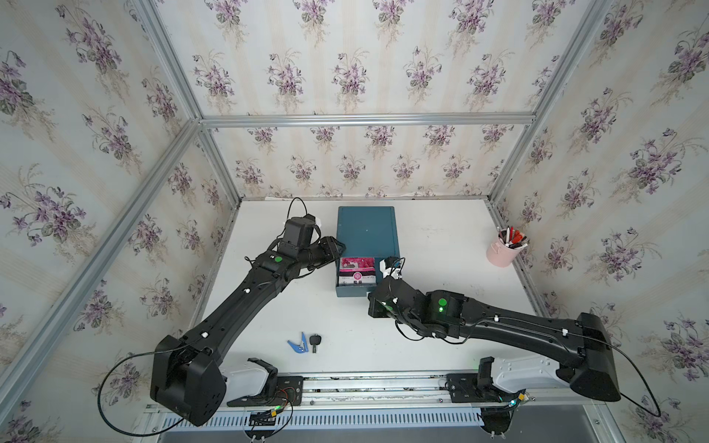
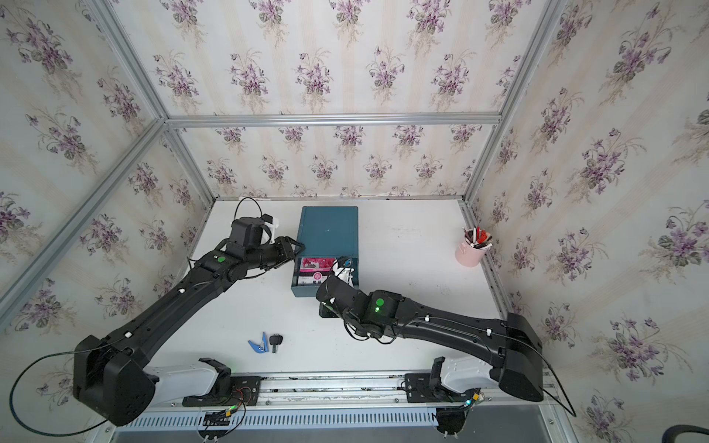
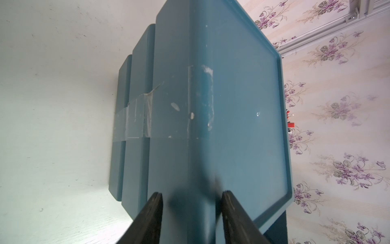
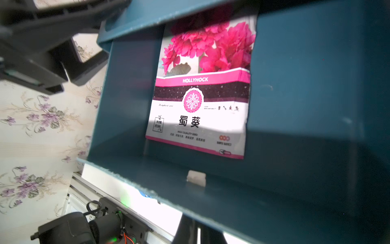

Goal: Take the seed bags out of the drawer
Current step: Open the drawer in the storage box.

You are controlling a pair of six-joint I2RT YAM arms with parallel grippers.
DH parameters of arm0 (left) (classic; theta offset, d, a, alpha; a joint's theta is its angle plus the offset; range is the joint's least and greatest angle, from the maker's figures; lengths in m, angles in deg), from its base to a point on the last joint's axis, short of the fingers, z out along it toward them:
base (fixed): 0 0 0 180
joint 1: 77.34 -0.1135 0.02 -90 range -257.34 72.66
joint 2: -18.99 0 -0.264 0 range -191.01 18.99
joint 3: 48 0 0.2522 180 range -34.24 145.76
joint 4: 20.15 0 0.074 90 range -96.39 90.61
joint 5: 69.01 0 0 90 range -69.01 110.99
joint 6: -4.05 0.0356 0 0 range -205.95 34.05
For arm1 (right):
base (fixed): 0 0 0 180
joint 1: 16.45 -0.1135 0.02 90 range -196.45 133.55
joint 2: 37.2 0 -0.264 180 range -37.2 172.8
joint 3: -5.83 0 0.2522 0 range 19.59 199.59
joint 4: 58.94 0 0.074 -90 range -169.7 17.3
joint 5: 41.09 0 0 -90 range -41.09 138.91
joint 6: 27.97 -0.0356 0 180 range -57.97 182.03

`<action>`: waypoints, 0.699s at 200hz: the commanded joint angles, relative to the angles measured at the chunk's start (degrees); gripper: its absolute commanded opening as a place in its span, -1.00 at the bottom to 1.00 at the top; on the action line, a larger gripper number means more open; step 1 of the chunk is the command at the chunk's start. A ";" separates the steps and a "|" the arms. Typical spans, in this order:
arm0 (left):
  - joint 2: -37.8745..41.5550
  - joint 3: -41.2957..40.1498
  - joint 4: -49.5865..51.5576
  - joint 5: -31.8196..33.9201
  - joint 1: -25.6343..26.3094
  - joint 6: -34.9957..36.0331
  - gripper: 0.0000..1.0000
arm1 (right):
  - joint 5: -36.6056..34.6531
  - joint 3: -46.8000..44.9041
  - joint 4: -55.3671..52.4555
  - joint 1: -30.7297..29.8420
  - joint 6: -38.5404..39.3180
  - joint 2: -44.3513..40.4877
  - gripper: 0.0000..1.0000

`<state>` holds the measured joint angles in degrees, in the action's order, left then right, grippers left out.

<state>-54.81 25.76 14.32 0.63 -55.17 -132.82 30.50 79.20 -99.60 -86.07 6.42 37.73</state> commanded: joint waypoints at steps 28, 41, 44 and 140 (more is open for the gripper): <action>-0.73 -0.73 8.43 5.95 -0.17 -0.22 -0.02 | 0.70 -0.49 -8.21 -1.04 -2.22 -0.05 -1.00; -0.65 -0.77 8.42 5.99 -0.13 -0.21 -0.02 | 1.08 -0.74 -7.92 -1.04 -1.99 -0.10 -0.35; -0.64 -0.85 8.40 5.95 -0.18 -0.13 -0.02 | 1.14 -0.73 -7.76 -1.06 -1.77 -0.10 -0.07; -0.09 -0.73 6.87 4.74 0.88 -3.62 -0.02 | -10.08 10.57 -27.58 -3.35 -0.46 -10.93 0.80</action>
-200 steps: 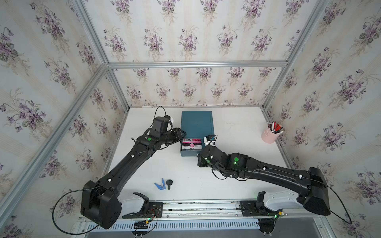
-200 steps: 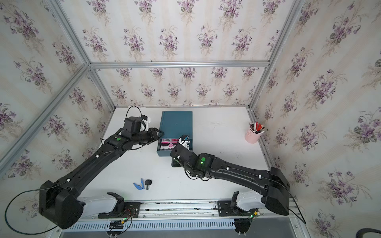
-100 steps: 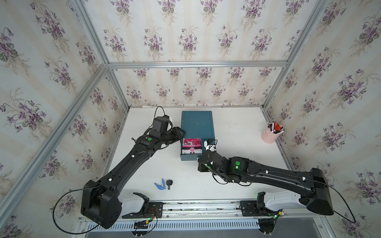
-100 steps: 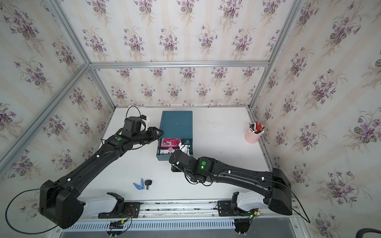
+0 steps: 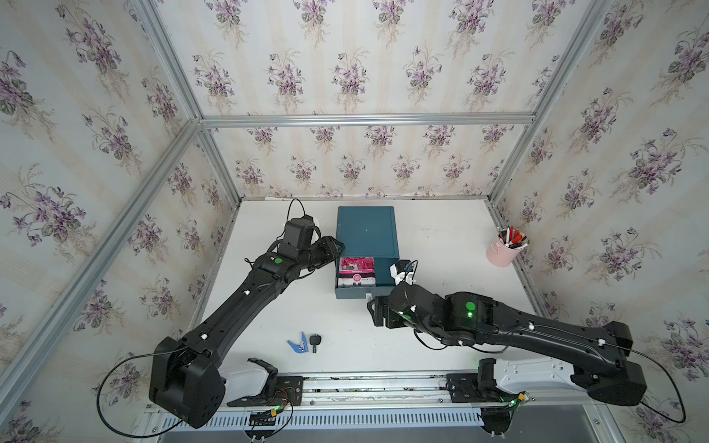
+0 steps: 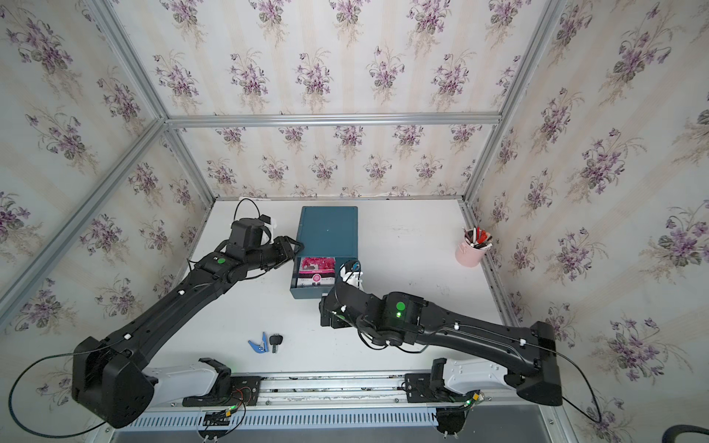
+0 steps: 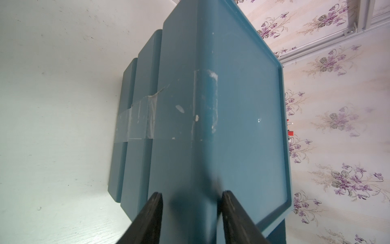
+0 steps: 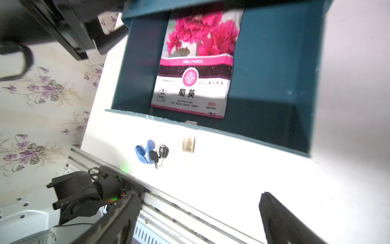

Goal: Take the seed bags out of the drawer
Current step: Open the drawer in the storage box.

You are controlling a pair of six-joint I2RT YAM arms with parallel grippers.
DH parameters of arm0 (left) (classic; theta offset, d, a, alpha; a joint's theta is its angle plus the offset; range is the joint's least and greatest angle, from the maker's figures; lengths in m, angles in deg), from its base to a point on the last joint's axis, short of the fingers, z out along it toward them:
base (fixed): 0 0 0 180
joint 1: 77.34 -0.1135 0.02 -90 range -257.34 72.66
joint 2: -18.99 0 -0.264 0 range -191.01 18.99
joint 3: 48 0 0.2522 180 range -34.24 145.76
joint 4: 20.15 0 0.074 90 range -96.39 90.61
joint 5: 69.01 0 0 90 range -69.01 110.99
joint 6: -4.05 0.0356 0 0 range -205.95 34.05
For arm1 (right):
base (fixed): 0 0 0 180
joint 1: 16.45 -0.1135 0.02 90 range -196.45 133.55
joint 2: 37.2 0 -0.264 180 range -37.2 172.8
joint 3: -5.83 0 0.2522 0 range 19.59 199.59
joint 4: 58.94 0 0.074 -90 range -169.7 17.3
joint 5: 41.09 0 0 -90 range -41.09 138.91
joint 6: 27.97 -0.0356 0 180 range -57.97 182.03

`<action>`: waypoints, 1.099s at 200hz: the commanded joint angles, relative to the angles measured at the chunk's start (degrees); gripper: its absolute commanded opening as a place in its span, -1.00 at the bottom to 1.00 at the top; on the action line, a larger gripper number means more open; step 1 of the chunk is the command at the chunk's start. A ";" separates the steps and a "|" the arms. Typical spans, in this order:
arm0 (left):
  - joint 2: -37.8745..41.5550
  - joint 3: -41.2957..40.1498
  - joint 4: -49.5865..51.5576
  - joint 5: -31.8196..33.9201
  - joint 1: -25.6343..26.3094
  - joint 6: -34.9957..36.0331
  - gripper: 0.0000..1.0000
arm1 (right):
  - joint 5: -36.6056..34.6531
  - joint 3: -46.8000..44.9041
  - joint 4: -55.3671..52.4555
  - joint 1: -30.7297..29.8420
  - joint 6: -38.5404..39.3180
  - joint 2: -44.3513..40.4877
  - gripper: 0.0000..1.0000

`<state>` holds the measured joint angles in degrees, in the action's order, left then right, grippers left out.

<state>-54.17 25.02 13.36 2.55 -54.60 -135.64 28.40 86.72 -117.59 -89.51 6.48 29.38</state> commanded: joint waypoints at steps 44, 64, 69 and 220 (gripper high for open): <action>-0.81 1.48 7.92 2.84 1.77 -1.50 -0.02 | -10.15 9.21 -16.96 12.76 2.20 -1.25 0.67; -0.07 1.48 8.63 3.23 1.76 -1.62 -0.02 | -7.08 8.09 -14.27 18.52 5.09 -1.50 0.61; 0.10 1.40 8.60 3.24 1.77 -1.70 -0.02 | -6.80 7.63 -13.85 19.74 5.33 -1.62 0.60; 2.98 3.23 12.76 3.10 1.85 5.54 0.32 | -1.82 7.93 -6.83 14.96 8.96 4.70 0.26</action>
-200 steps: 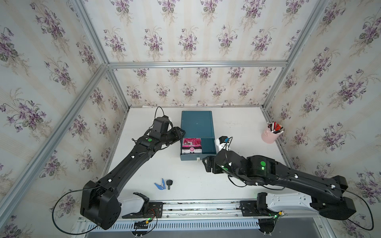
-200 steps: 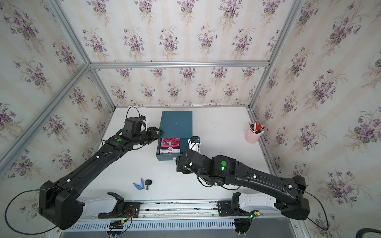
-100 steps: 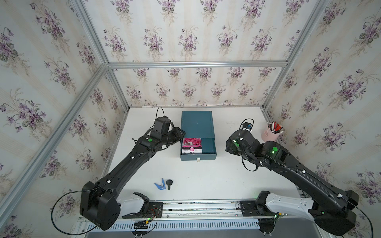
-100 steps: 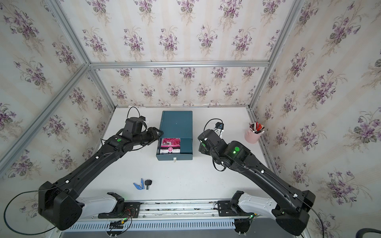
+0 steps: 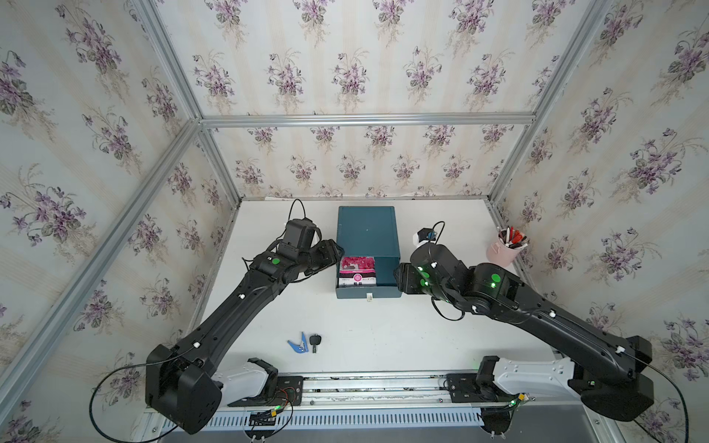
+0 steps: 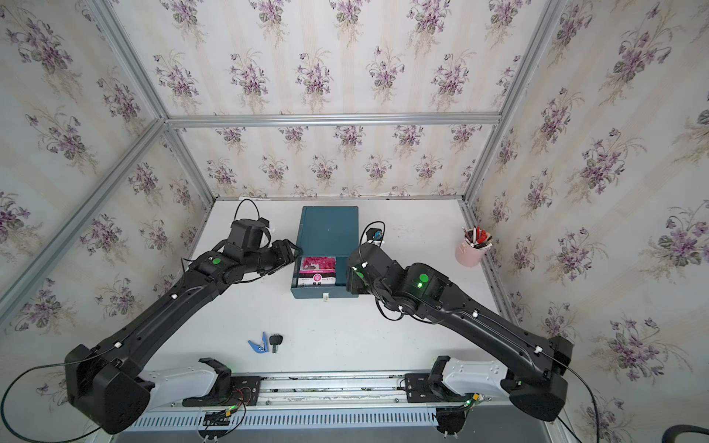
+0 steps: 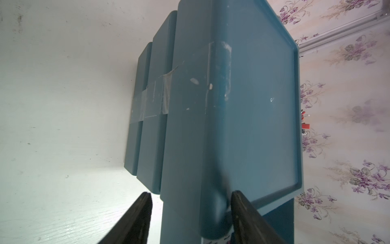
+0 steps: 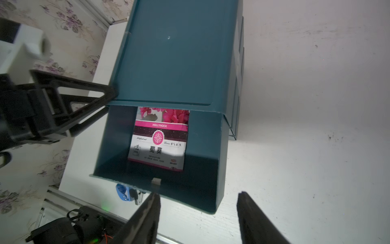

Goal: Take the seed bags out of the drawer
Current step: Open the drawer in the storage box.

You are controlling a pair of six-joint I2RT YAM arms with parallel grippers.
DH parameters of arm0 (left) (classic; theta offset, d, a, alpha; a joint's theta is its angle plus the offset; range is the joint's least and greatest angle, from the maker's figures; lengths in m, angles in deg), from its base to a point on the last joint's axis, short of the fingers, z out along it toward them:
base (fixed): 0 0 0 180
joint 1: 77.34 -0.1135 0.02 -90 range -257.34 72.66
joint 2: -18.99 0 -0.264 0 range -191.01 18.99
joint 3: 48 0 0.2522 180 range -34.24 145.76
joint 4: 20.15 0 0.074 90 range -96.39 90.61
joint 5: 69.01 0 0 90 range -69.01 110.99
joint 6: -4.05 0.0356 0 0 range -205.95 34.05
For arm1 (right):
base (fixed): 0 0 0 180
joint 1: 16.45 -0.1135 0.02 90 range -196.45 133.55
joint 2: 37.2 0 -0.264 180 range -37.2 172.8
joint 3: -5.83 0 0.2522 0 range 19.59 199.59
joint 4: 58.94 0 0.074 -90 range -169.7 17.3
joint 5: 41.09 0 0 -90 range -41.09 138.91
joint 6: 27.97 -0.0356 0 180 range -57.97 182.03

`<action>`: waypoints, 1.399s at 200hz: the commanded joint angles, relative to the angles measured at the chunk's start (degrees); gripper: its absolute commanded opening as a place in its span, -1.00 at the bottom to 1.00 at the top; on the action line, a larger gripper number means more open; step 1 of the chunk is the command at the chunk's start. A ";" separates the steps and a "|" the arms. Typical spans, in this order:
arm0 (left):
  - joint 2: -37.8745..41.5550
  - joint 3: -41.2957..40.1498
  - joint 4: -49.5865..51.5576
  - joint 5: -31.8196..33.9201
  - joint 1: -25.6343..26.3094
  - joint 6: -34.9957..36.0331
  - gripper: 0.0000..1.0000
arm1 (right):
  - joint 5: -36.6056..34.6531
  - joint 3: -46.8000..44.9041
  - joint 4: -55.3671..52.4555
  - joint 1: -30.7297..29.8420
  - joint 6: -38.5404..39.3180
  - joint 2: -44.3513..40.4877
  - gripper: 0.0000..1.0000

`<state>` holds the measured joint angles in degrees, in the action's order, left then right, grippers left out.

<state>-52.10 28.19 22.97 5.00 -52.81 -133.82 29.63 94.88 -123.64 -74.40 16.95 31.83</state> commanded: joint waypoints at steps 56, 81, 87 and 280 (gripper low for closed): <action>5.39 -1.16 5.65 0.57 0.59 7.90 0.35 | -1.48 1.46 0.43 3.53 -0.02 9.28 -0.23; 7.07 -1.83 6.98 1.15 1.95 9.98 0.36 | -1.46 2.06 -1.01 3.73 -0.06 10.85 -0.44; 7.26 -2.01 7.40 1.30 2.28 10.37 0.36 | -1.22 1.92 -1.30 3.66 -0.25 10.96 -0.52; 12.91 -5.75 9.97 7.44 9.46 14.08 0.14 | -8.71 4.74 -7.94 -7.77 -7.68 7.57 0.00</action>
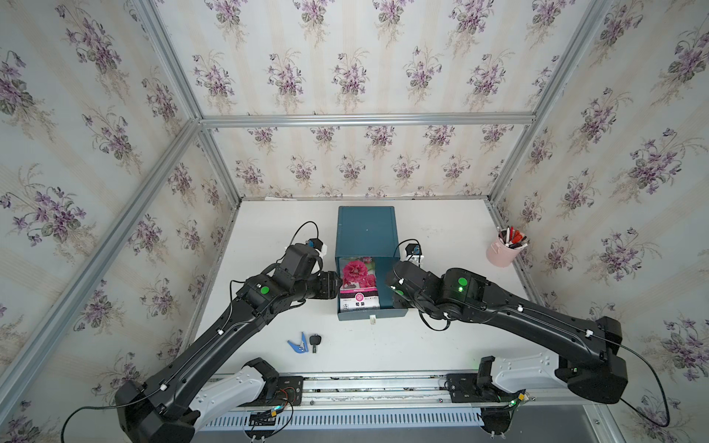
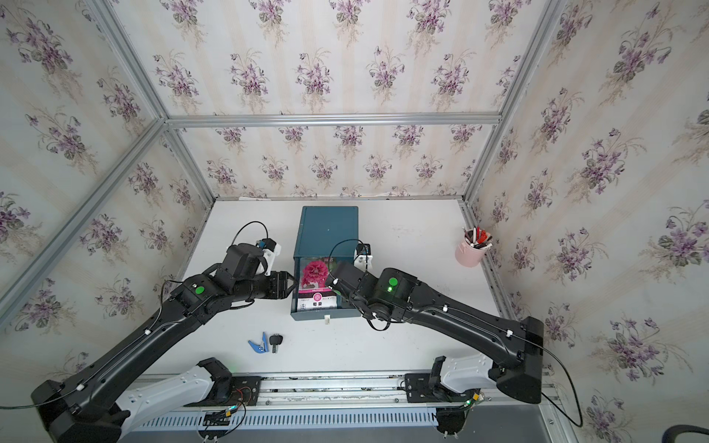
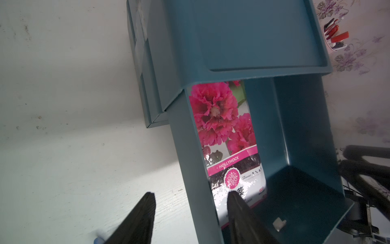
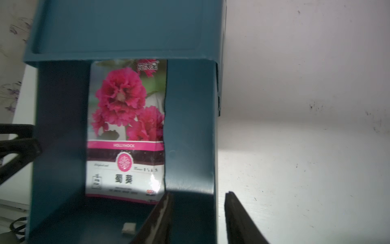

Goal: Take the seed bags out of the drawer
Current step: Open the drawer in the storage box, then pick up the seed packet from the drawer.

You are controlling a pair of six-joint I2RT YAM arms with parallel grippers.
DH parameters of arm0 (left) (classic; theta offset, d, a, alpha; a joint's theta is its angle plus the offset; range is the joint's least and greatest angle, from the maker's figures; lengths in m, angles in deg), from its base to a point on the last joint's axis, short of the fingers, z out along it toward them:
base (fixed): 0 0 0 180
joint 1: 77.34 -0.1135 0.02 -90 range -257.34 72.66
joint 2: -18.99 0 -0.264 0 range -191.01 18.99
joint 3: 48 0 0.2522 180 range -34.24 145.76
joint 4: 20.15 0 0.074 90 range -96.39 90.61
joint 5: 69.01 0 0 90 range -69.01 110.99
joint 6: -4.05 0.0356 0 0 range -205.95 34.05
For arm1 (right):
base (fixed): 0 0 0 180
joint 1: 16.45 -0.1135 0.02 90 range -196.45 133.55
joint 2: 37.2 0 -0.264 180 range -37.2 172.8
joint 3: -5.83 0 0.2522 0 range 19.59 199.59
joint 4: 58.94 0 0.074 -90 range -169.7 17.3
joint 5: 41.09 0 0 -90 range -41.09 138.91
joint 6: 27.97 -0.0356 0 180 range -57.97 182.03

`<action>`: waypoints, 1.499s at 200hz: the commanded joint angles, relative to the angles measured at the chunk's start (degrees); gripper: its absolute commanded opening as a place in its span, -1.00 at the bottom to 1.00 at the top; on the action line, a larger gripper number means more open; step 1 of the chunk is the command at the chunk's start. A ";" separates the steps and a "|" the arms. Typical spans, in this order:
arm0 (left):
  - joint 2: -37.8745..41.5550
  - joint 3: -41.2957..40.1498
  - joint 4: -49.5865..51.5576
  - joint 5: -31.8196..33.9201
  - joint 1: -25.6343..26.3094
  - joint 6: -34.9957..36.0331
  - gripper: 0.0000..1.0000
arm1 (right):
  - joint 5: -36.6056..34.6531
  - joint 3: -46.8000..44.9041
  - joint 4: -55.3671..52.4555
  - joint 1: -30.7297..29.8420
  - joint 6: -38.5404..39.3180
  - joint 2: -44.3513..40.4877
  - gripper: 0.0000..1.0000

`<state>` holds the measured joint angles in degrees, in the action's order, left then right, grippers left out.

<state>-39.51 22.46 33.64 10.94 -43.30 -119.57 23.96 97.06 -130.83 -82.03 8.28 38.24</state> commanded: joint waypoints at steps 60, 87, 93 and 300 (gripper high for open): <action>0.96 -0.24 0.76 2.95 -0.03 -0.39 0.12 | -9.28 9.20 -6.39 -5.34 -1.07 5.04 0.06; 1.79 -0.45 0.34 0.75 -0.05 -0.87 0.12 | -10.68 17.90 -10.31 -9.68 -1.18 10.68 0.31; 1.61 -0.29 0.09 -0.03 -0.04 -1.09 0.12 | -10.39 18.02 -9.54 -9.59 -0.75 11.43 0.40; 0.72 -4.15 -2.86 -5.51 0.06 -3.40 -0.07 | 14.00 0.23 20.33 6.96 1.05 19.00 -0.05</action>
<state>-38.65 18.64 32.66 5.76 -43.23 -123.01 33.91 98.35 -110.02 -75.15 11.10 56.49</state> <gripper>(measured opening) 0.472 0.540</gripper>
